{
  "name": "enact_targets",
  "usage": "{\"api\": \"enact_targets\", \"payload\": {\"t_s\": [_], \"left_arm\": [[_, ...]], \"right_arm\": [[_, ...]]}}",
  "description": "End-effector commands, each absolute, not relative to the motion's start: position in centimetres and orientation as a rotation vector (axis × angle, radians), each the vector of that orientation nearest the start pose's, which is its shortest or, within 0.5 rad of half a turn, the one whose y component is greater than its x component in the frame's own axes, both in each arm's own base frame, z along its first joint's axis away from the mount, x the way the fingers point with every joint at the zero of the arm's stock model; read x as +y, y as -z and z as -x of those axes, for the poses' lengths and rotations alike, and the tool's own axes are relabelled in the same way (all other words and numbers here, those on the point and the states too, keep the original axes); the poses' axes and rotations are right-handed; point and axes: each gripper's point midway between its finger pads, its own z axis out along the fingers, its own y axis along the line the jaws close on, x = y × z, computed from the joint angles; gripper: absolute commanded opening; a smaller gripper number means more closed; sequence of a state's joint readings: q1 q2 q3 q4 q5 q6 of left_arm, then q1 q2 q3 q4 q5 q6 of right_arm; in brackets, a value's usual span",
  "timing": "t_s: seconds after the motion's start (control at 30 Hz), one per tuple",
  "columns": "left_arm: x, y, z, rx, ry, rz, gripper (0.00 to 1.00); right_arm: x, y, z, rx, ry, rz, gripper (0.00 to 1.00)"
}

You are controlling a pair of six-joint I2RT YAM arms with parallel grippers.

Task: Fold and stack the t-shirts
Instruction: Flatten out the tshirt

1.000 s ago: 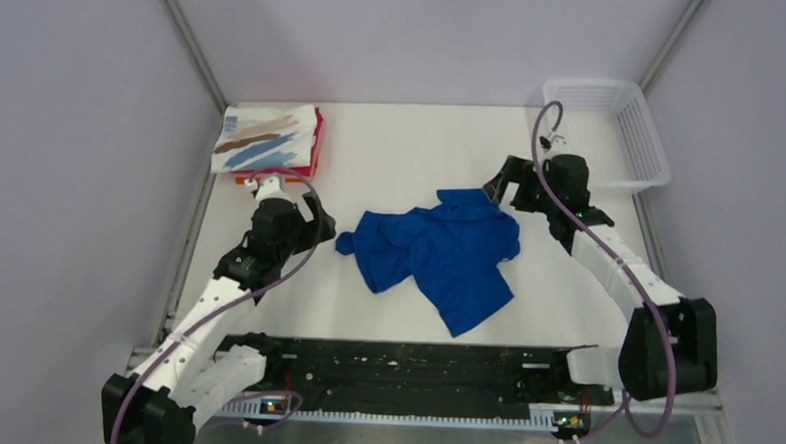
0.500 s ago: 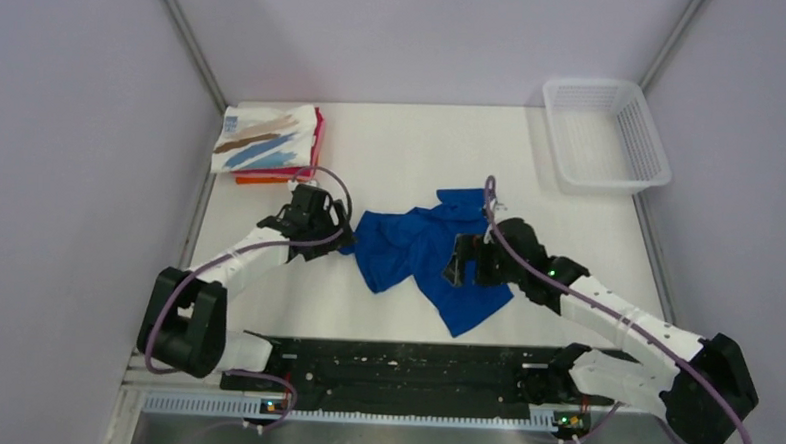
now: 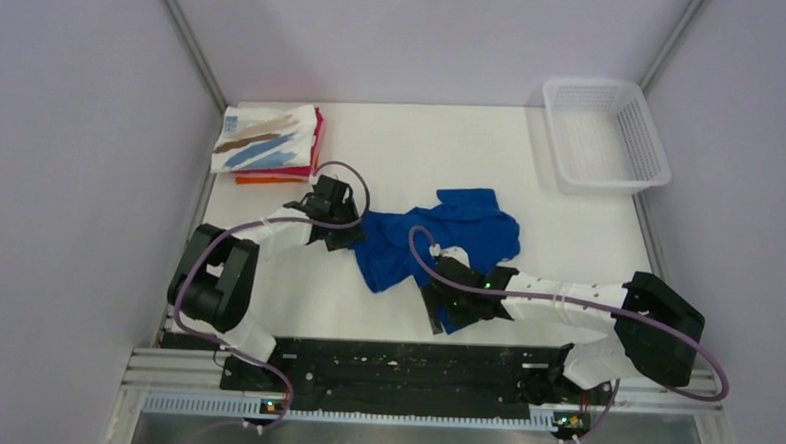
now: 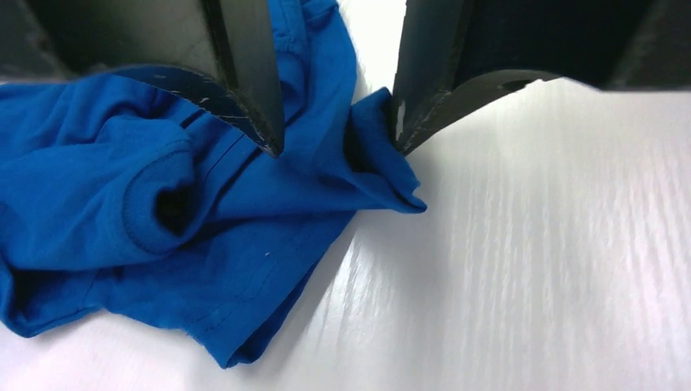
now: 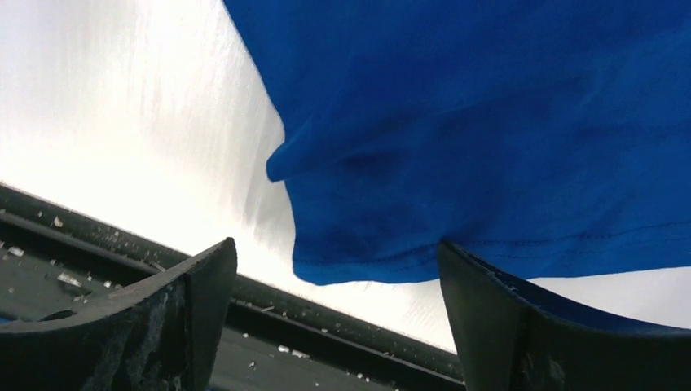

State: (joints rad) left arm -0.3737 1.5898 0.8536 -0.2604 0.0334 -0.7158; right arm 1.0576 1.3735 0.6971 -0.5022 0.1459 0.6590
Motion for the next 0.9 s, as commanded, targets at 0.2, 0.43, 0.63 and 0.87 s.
{"api": "enact_targets", "payload": {"t_s": [0.2, 0.43, 0.63, 0.87], "left_arm": [[-16.4, -2.7, -35.0, 2.576, 0.337, 0.449, 0.00], [-13.7, -7.8, -36.3, 2.441, 0.193, 0.516, 0.00], [-10.9, -16.5, -36.7, 2.177, 0.167, 0.562, 0.00], [-7.1, -29.3, -35.2, 1.844, 0.163, 0.586, 0.00]], "right_arm": [[18.8, 1.0, -14.1, 2.698, 0.006, 0.336, 0.49], [18.0, -2.2, -18.1, 2.592, -0.053, 0.168, 0.00], [16.0, -16.3, -26.1, 2.185, -0.192, -0.057, 0.00], [11.7, -34.5, -28.4, 1.689, -0.232, -0.165, 0.00]]}}
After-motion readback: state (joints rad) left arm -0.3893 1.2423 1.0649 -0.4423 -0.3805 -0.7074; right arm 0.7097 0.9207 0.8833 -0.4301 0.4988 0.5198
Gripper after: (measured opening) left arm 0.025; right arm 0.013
